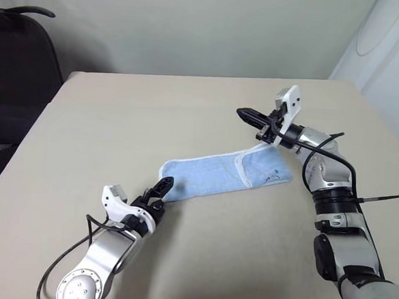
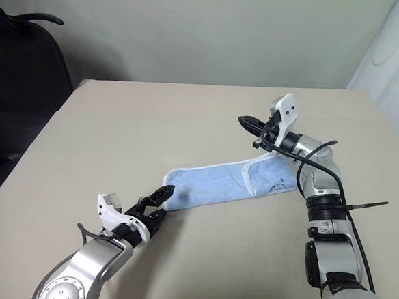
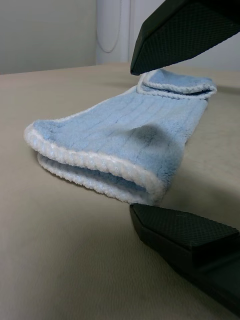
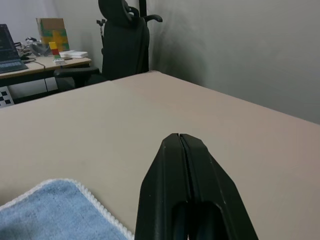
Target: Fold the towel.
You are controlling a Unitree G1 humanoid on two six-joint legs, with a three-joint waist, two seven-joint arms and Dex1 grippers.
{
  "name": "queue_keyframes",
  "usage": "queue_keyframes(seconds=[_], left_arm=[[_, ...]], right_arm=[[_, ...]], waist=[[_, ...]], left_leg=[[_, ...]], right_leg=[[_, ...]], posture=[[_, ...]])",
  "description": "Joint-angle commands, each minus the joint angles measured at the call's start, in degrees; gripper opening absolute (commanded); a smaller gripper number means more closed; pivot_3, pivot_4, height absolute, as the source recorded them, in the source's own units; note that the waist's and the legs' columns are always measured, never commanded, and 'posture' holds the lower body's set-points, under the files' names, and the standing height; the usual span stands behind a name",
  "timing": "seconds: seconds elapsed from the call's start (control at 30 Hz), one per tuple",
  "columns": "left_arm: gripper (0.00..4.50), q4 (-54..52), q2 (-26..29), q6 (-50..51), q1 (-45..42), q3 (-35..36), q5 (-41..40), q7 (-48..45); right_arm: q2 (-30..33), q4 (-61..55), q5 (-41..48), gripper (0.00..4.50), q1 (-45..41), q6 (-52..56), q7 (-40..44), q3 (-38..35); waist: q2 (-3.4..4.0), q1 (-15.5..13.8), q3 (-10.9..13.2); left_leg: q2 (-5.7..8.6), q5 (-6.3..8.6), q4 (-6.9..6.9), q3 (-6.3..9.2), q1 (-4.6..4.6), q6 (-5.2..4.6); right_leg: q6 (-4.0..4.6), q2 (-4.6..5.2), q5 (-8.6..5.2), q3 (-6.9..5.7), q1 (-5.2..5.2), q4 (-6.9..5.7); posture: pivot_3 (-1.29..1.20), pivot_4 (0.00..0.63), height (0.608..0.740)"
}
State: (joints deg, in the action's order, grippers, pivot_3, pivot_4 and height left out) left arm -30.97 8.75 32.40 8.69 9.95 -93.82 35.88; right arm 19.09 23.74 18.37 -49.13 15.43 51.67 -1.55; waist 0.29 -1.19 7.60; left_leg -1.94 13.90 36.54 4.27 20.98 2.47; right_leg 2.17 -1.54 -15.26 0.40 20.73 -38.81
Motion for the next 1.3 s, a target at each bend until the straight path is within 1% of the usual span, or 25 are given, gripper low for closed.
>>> queue_keyframes(seconds=[0.03, 0.13, 0.17, 0.2, 0.37, 0.47, 0.53, 0.6, 0.7, 0.83, 0.9, 1.07, 1.17, 1.23, 1.3], left_arm=[[4.5, 0.04, 1.96, 1.26, 2.11, -1.39, -1.1, 1.01], [4.5, -4.31, 5.82, 0.91, 8.0, 2.64, -3.1, -1.83], [4.5, -5.39, 7.32, 0.77, 10.25, 4.13, -3.76, -2.61], [4.5, -6.26, 8.82, 0.6, 12.38, 5.49, -4.36, -3.48], [4.5, -9.73, 15.84, 0.43, 19.76, 10.86, -8.81, -7.99], [4.5, -11.26, 19.39, 0.73, 21.82, 10.71, -11.25, -8.29], [4.5, -12.15, 20.79, 0.46, 22.61, 9.39, -12.75, -7.21], [4.5, -12.62, 21.77, 0.29, 21.93, 6.64, -13.87, -5.36], [4.5, -11.41, 22.23, -0.19, 18.11, 1.97, -14.82, -2.25], [4.5, -8.81, 21.33, -0.89, 11.78, -2.64, -15.18, 0.17], [4.5, -5.93, 20.65, -0.9, 8.74, -4.25, -14.72, 0.39], [4.5, 0.04, 18.26, -1.3, 4.15, -5.55, -13.73, 0.93], [4.5, 2.83, 16.23, -2.0, 1.43, -5.23, -12.86, 1.46], [4.5, 3.87, 15.4, -2.04, 0.7, -4.89, -12.09, 1.87], [4.5, 5.83, 14.65, -2.49, -0.54, -4.26, -9.78, 1.76]], right_arm=[[-0.2, -2.62, 1.17, 0.04, -2.09, -0.94, -0.06, -0.9], [-0.21, -2.17, 0.97, 0.04, -2.19, -1.29, 0.21, -0.92], [-0.16, -1.93, 0.98, 0.04, -2.18, -1.41, 0.35, -0.98], [-0.14, -1.78, 1.0, 0.04, -2.12, -1.5, 0.47, -1.0], [-1.43, -1.51, 0.91, 0.04, -1.38, -1.8, 0.47, -0.24], [-2.7, -1.92, 0.99, 0.04, -0.64, -1.73, -0.06, 0.04], [-3.57, -2.89, 1.21, 0.04, 0.13, -1.43, -0.63, -0.09], [-4.49, -4.26, 1.6, 0.04, 1.29, -0.72, -1.62, -0.44], [-5.44, -7.19, 1.95, 0.04, 3.63, 0.51, -2.82, -0.34], [-5.54, -10.87, 2.43, 0.04, 6.0, 2.55, -3.97, -0.45], [-5.35, -11.7, 2.68, 0.04, 6.39, 3.29, -4.5, -0.78], [-5.06, -14.02, 3.35, 0.04, 7.35, 4.66, -5.35, -0.73], [-4.54, -14.36, 3.56, 0.04, 7.18, 4.97, -5.62, -1.05], [-4.26, -14.8, 3.66, 0.04, 7.36, 5.16, -5.76, -1.18], [-3.92, -15.17, 3.64, 0.04, 7.51, 5.34, -5.95, -1.25]], waist=[[0.0, -0.02, 0.0], [-0.04, 0.23, 0.0], [-0.06, 0.46, 0.0], [-0.05, 0.75, 0.01], [-0.11, 1.75, 0.02], [-0.08, 1.75, 0.04], [-0.07, 1.7, 0.05], [-0.06, 1.67, 0.05], [-0.04, 1.32, 0.06], [-0.03, 0.8, 0.07], [-0.03, 0.72, 0.07], [0.05, 0.47, 0.1], [0.09, 0.11, 0.11], [0.09, -0.04, 0.11], [0.09, -0.18, 0.11]], left_leg=[[0.02, -0.01, 0.0, 0.0, 0.01, 0.0], [0.03, 0.01, -0.02, -0.02, 0.04, 0.08], [0.03, 0.02, -0.02, -0.04, 0.06, 0.24], [0.02, -0.04, -0.05, -0.06, 0.06, 0.63], [-0.19, 0.06, -0.44, -0.11, 0.04, 1.02], [-0.41, 0.09, -0.59, -0.07, 0.04, 1.17], [-0.78, 0.47, -0.55, -0.05, 0.05, 1.6], [-0.87, 0.61, -0.49, 0.03, 0.05, 1.62], [-0.86, 0.63, -0.44, 0.05, 0.02, 1.6], [-0.84, 0.63, -0.32, 0.13, -0.02, 1.5], [-0.84, 0.82, -0.28, 0.14, -0.05, 1.11], [-0.76, 0.74, -0.33, 0.19, -0.29, 0.95], [-0.66, 0.63, -0.35, 0.25, -0.56, 0.83], [-0.6, 0.53, -0.35, 0.28, -0.58, 0.77], [-0.54, 0.47, -0.36, 0.27, -0.57, 0.74]], right_leg=[[0.02, 0.0, -0.03, 0.0, 0.0, 0.0], [0.02, 0.0, -0.17, 0.01, 0.05, 0.0], [0.02, 0.0, -0.28, 0.02, 0.1, -0.01], [0.02, -0.01, -0.47, 0.02, 0.13, -0.04], [0.3, -0.28, -0.94, 0.14, 0.3, -0.06], [0.52, -0.54, -1.11, 0.14, 0.43, -0.11], [0.58, -0.87, -1.14, 0.14, 0.44, -0.1], [0.6, -0.99, -1.13, 0.15, 0.42, -0.07], [0.61, -0.99, -1.12, 0.18, 0.38, -0.09], [0.63, -0.99, -1.01, 0.17, 0.27, -0.12], [0.66, -0.99, -0.95, 0.17, 0.24, -0.15], [0.7, -1.0, -0.78, 0.16, 0.01, -0.18], [0.7, -1.0, -0.77, 0.19, -0.31, -0.14], [0.69, -1.0, -0.77, 0.25, -0.36, -0.12], [0.6, -1.0, -0.78, 0.35, -0.37, -0.11]], posture=[[0.0, 0.15, 0.74], [0.0, 0.15, 0.74], [0.0, 0.15, 0.74], [0.0, 0.15, 0.74], [0.0, 0.15, 0.74], [0.0, 0.15, 0.74], [0.0, 0.15, 0.74], [0.0, 0.15, 0.74], [0.0, 0.15, 0.74], [0.0, 0.15, 0.74], [0.0, 0.15, 0.74], [0.0, 0.15, 0.74], [0.0, 0.15, 0.74], [0.0, 0.15, 0.74], [0.0, 0.15, 0.74]])
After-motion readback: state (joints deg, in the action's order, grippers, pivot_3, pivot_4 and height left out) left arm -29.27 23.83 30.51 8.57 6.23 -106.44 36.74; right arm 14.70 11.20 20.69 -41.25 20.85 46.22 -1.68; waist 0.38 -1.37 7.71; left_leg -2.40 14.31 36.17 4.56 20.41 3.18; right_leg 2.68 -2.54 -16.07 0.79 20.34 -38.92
